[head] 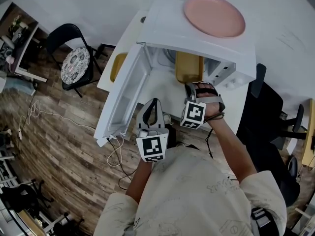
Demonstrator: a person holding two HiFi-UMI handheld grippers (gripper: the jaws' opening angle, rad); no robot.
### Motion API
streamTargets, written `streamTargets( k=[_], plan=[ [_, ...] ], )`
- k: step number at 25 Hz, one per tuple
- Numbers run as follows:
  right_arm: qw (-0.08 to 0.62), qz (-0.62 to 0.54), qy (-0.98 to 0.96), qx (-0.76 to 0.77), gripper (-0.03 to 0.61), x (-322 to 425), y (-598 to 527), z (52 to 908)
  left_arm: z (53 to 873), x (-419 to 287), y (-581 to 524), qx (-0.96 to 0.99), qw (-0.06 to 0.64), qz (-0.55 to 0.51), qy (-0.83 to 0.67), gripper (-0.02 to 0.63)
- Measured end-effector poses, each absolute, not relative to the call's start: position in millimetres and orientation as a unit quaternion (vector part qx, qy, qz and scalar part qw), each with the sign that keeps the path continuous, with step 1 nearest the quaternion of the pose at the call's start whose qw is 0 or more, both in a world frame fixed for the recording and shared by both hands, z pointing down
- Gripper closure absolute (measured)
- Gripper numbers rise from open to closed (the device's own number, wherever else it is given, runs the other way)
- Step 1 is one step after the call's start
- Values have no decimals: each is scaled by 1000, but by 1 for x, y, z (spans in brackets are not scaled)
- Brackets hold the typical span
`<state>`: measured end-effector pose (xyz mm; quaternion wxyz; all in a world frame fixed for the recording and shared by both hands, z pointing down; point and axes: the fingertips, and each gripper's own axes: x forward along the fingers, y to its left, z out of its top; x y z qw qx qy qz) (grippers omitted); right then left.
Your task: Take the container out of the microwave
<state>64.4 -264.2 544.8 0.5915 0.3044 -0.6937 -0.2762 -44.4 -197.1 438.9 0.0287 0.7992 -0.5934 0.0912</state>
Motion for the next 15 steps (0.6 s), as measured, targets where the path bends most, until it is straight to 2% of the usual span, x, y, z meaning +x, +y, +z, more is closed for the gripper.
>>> streamTargets(
  k=[15],
  plan=[
    [593, -260, -701, 299, 552, 62, -206, 559, 440, -44, -154, 799, 20, 105, -592, 604]
  ],
)
